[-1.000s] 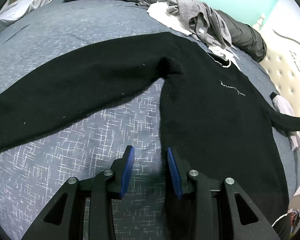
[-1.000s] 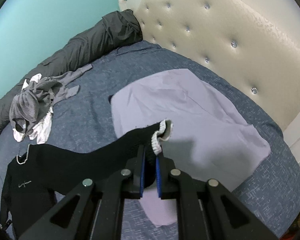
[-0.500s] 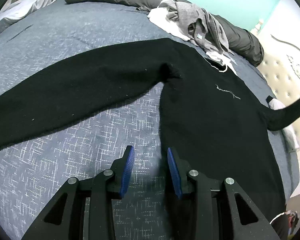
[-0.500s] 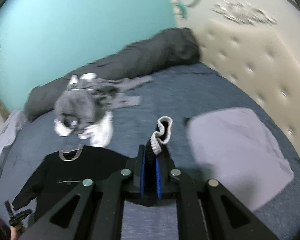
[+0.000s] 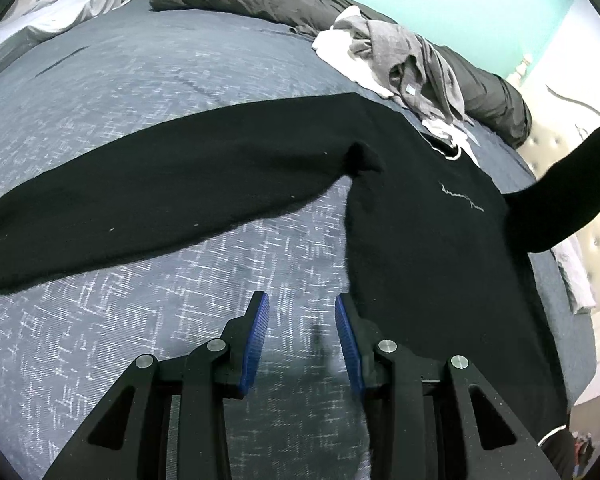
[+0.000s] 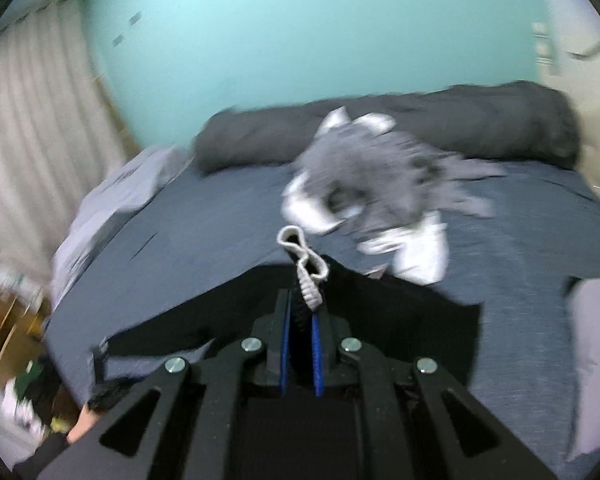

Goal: Fold clothes
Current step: 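Carry the held sleeve across the sweatshirt body with the right gripper, then open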

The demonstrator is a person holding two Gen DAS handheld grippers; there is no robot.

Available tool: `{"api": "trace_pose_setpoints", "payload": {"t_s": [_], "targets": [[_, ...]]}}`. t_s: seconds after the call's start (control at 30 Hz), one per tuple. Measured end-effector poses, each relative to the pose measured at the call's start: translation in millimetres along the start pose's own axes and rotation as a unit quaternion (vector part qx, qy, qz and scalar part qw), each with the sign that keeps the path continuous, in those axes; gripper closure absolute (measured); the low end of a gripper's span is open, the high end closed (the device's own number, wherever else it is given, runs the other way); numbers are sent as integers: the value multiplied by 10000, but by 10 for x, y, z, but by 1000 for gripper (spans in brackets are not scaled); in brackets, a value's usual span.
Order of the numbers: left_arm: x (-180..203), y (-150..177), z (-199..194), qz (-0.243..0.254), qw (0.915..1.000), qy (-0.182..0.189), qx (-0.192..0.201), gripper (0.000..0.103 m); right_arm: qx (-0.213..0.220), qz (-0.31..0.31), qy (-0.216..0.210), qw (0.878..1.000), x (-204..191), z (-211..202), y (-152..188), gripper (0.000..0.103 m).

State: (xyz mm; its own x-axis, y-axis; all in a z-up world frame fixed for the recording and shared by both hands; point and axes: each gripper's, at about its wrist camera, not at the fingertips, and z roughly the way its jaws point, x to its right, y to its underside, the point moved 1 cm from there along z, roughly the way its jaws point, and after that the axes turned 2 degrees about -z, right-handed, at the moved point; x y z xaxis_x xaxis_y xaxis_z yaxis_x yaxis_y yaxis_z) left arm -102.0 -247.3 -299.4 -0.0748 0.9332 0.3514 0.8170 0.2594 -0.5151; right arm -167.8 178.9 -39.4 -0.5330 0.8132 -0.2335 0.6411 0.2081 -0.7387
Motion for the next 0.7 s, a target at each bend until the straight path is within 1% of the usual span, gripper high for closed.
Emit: {"api": "trace_pose_setpoints", "payload": {"t_s": [0.07,0.1,0.27,0.4,0.47,0.57,0.7], "targets": [[-24,2,-23,-34,10000,22,10,65,-399,-231,-236,9987,-359,355,202,94],[-34,3,-34,-47,10000,35,13,65,-556,-294,-314,9975,-474,493,310,95],[-39,8,-54,-29,10000,92,6,65,-1234,-397,-519,9902,-856,1145,928,94],[-49,11,-55,-47,9999,117,-11,65,-1585,-195,-697,9847,-959,1522,1328,94],[-42,8,-61,-74,9998,169,-17,65,-1698,-115,-772,9824,-1020,1625,1504,94],[9,3,-72,-36,9997,252,-8,65,-1812,-54,-852,9797,-1079,1745,1677,94],[71,-5,-66,-23,9993,359,-29,65,-1862,49,-907,9783,-1081,1833,1797,94]]}}
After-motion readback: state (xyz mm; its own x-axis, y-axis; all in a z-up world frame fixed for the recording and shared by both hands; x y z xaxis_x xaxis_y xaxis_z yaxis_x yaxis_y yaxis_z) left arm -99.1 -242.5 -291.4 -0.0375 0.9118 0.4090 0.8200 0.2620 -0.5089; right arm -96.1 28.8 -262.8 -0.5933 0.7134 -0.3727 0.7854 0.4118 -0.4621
